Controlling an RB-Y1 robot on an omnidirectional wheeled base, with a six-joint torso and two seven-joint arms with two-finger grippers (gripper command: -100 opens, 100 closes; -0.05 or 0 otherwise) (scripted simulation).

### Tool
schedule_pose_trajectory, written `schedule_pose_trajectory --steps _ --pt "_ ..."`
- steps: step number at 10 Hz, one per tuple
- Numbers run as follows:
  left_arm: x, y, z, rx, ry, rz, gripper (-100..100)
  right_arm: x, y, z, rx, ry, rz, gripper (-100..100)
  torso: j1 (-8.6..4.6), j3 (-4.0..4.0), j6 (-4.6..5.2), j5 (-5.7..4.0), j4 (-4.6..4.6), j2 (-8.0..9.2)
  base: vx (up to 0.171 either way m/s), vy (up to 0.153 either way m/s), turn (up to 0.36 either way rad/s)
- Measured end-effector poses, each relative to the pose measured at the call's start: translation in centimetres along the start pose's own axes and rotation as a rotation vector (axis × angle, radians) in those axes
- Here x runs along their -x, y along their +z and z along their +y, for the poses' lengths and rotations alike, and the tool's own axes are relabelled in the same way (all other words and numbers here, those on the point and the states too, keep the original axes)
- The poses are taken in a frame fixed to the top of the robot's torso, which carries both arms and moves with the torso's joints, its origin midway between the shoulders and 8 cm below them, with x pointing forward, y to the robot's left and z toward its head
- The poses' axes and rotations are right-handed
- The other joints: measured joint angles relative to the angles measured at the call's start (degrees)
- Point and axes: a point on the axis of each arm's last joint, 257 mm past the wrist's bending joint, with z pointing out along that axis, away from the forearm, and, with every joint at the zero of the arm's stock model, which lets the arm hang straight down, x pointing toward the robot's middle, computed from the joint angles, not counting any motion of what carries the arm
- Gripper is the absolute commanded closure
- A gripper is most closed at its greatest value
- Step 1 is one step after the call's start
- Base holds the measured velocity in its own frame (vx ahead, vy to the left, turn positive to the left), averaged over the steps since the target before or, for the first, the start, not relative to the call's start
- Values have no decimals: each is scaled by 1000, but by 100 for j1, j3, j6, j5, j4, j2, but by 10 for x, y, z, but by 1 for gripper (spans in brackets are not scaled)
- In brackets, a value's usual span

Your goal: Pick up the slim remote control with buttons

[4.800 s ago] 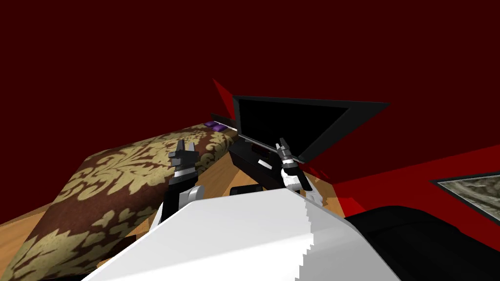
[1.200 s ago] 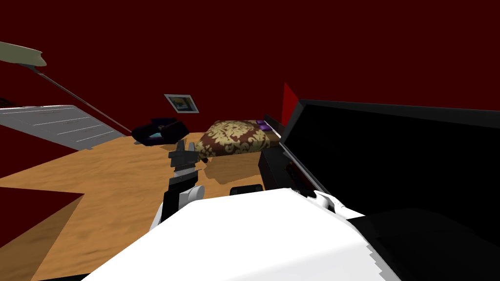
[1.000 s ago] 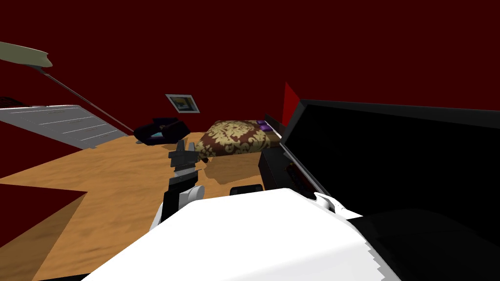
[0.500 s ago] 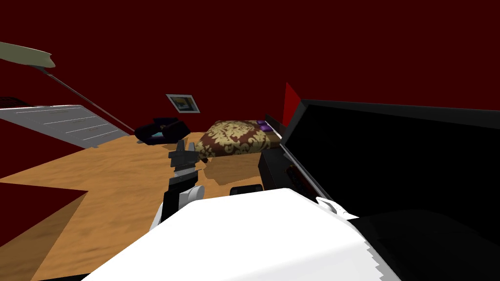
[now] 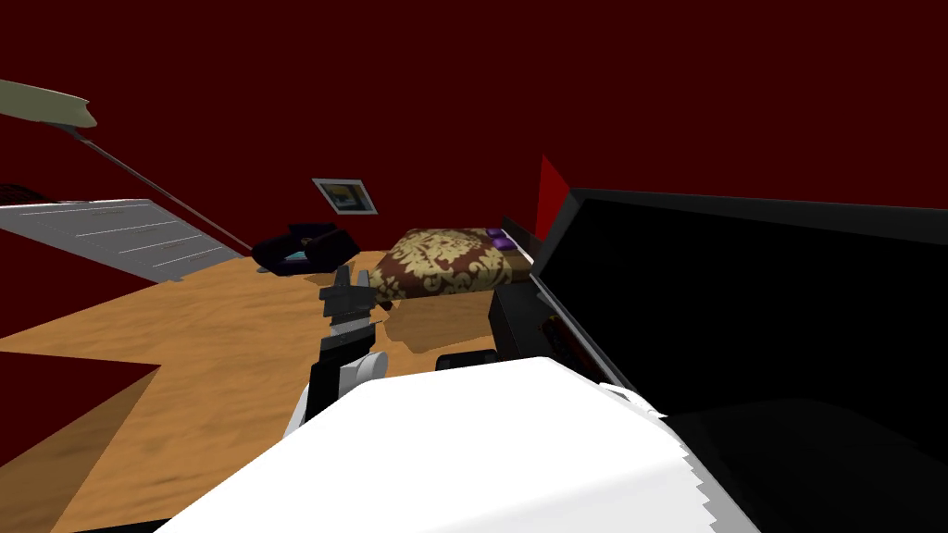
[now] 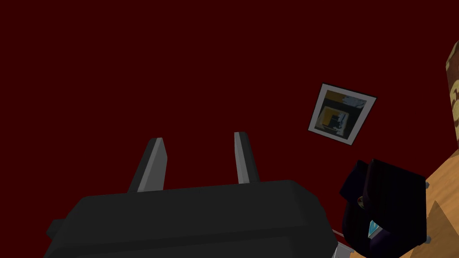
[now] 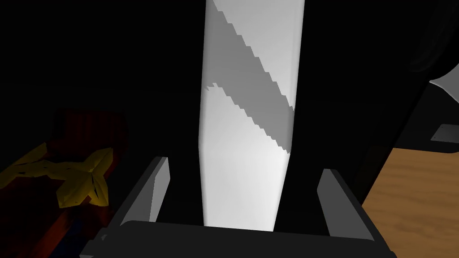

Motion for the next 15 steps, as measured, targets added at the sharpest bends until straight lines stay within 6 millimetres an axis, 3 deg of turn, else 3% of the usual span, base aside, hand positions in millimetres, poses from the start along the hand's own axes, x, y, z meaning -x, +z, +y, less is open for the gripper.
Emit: schedule_pose_trajectory --steps 1,5,6,10,11,12,15 --pt "0 0 0 0 0 0 0 0 0 0 0 0 0 -100 7 3 0 2 1 5 -3 -19 49" --pt "0 0 0 0 0 0 0 -3 18 15 -2 18 -3 -100 -7 9 0 -2 4 16 -14 -38 51" --pt "0 0 0 0 0 0 0 -4 18 15 -2 20 -3 100 1 8 1 1 3 13 0 0 0" --pt "0 0 0 0 0 0 0 -3 18 16 0 19 -4 100 4 5 1 3 2 8 0 0 0" --pt "0 0 0 0 0 0 0 -4 18 16 0 19 -4 0 4 5 1 3 2 8 0 0 0" --pt "0 0 0 0 0 0 0 -4 18 16 0 19 -4 100 4 5 1 3 2 8 14 24 -70" --pt "0 0 0 0 0 0 0 -1 6 6 -1 7 -2 100 23 2 2 9 2 3 15 41 -57"
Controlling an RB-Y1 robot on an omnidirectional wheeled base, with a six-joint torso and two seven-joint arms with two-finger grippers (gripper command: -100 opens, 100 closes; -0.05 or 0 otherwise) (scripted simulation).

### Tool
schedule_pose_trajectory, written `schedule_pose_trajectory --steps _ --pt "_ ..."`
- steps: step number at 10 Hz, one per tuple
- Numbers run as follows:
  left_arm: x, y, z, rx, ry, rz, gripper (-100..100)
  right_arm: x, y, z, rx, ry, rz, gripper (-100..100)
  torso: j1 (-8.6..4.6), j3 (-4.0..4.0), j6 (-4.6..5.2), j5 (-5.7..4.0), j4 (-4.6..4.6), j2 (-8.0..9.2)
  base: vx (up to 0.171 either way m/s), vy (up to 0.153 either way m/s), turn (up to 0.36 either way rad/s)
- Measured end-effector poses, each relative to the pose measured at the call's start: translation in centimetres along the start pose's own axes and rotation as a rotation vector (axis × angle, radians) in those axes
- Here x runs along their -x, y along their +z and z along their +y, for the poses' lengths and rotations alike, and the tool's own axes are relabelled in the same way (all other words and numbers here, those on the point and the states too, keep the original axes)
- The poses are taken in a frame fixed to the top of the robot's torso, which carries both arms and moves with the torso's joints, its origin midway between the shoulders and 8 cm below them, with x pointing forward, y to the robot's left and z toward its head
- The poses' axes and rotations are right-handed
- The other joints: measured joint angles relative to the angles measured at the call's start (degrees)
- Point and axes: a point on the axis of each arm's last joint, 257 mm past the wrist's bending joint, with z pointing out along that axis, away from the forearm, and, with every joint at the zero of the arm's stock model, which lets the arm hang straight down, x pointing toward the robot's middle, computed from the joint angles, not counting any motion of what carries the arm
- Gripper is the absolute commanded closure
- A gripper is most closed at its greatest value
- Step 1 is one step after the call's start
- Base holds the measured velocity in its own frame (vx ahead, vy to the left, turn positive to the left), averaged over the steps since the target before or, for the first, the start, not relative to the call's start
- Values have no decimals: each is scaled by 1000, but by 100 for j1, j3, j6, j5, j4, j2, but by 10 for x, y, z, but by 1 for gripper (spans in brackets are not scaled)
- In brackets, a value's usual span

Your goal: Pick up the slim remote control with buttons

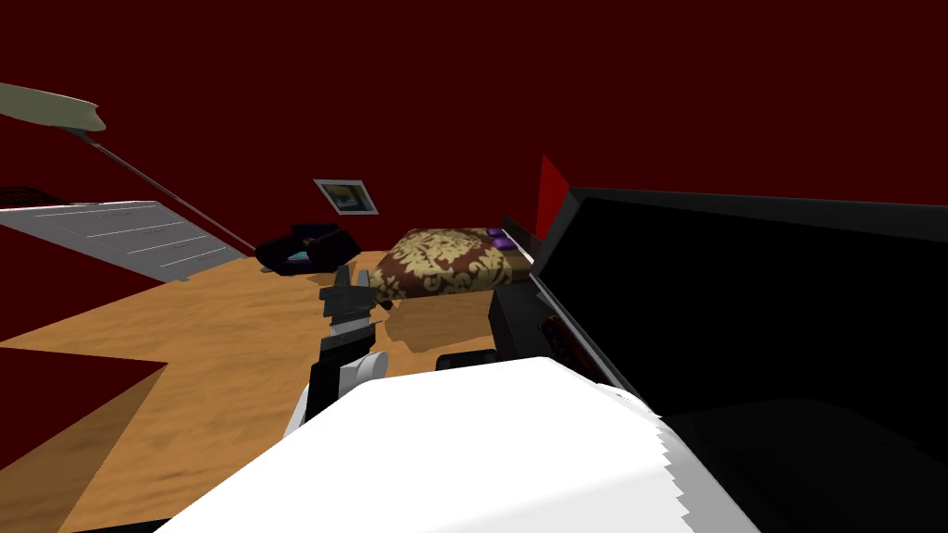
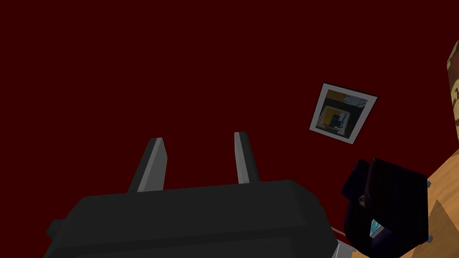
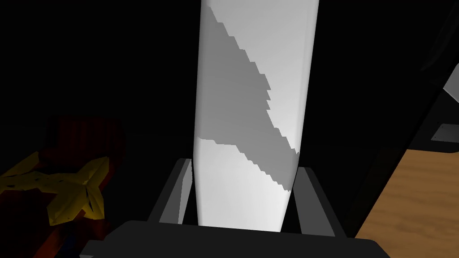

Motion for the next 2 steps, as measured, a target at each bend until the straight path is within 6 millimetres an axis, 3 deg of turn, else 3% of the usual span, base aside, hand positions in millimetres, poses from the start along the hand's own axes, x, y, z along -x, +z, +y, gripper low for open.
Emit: schedule_pose_trajectory --steps 1,2 --pt "0 0 0 0 0 0 0 1 -4 -5 0 -2 2 100 0 0 0 1 -1 0 5 18 -12" --pt "0 0 0 0 0 0 0 1 -4 -5 1 -3 1 0 -5 1 -2 -1 0 2 0 0 0"
